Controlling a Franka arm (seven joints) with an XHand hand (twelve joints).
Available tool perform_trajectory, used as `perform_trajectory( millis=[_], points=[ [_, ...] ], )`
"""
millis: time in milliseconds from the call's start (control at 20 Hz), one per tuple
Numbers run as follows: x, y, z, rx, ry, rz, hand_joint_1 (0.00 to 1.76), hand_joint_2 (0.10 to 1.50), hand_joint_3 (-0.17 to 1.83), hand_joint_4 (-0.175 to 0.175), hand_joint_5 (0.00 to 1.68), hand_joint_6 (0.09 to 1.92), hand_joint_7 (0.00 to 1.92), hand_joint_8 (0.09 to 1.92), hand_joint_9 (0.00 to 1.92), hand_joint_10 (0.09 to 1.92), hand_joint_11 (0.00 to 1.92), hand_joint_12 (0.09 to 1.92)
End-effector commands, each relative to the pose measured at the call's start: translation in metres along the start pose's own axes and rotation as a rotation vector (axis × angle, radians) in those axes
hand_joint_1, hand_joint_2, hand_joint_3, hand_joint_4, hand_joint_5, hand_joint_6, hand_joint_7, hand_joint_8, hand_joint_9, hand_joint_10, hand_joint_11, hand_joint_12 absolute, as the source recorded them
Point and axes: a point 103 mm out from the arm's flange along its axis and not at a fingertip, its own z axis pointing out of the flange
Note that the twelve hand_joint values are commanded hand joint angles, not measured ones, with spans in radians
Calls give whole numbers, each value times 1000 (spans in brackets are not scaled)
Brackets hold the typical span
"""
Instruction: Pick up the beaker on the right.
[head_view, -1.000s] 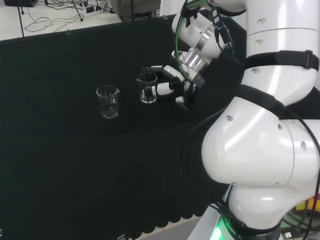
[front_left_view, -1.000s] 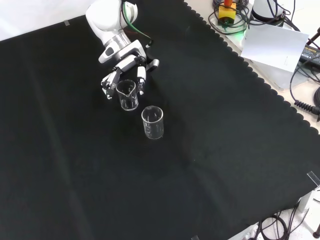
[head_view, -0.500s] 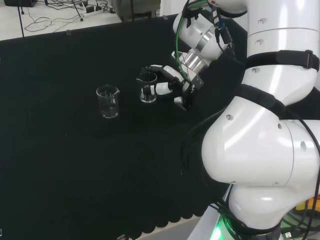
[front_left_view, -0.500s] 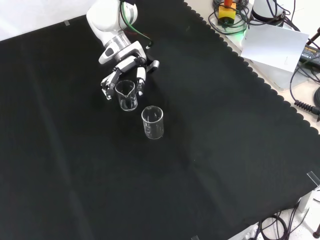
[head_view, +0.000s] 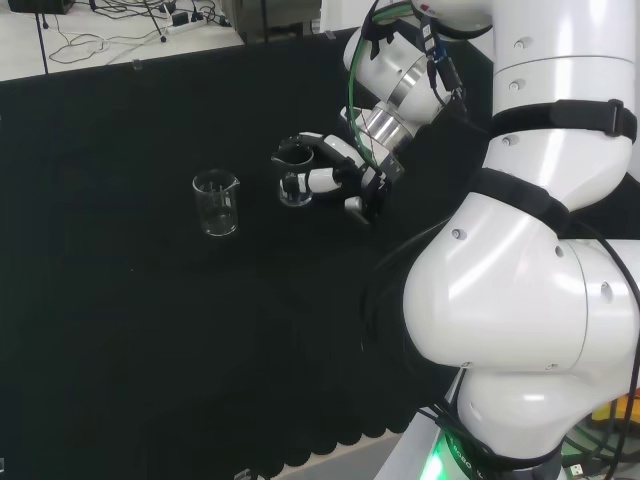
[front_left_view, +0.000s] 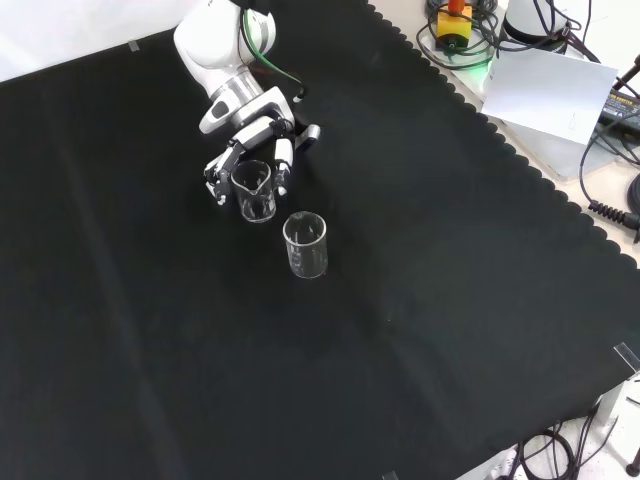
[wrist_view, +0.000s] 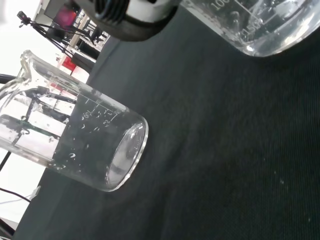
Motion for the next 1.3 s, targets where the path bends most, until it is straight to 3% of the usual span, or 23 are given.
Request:
perform_trajectory(
  millis=[50, 150, 250, 300, 350, 450, 500, 550, 600, 650, 750, 1300],
  points=[
    [1, 1, -1, -16, 8, 4, 973, 876, -175, -43, 406, 769, 402, 757, 472, 596, 10, 1367],
    [3, 2, -2, -42, 5, 9, 1002, 903, -175, -40, 506, 866, 476, 754, 540, 593, 62, 1363],
    [6, 2, -4, -94, 15, 25, 1056, 951, -175, -31, 729, 898, 630, 741, 690, 580, 226, 1334],
    [7, 2, -5, -117, 28, 37, 1085, 1000, -167, 7, 922, 809, 768, 729, 808, 568, 353, 1306],
    [9, 3, -7, -133, 34, 49, 1120, 1029, -169, 5, 1092, 677, 943, 699, 962, 542, 538, 1237],
    [11, 4, -10, -147, 31, 60, 1233, 1038, -174, 20, 1274, 466, 1299, 407, 1243, 439, 907, 1036],
    [13, 4, -12, -147, 22, 57, 1263, 1033, -175, 15, 1323, 385, 1415, 266, 1336, 383, 1032, 947],
    [15, 4, -15, -147, 9, 54, 1287, 1030, -175, -54, 1366, 314, 1472, 173, 1406, 332, 1122, 880],
    [17, 4, -18, -146, 2, 48, 1301, 1027, -175, -109, 1399, 257, 1500, 121, 1459, 287, 1185, 831],
    [19, 4, -21, -144, -4, 41, 1309, 1026, -175, -142, 1418, 223, 1513, 93, 1491, 258, 1221, 802],
    [24, 4, -29, -148, -12, 26, 1316, 1024, -175, -168, 1440, 181, 1527, 87, 1543, 224, 1271, 760],
    [66, -14, -62, -165, -94, -59, 1317, 1025, -175, -175, 1433, 200, 1527, 87, 1563, 230, 1303, 690]
  ],
)
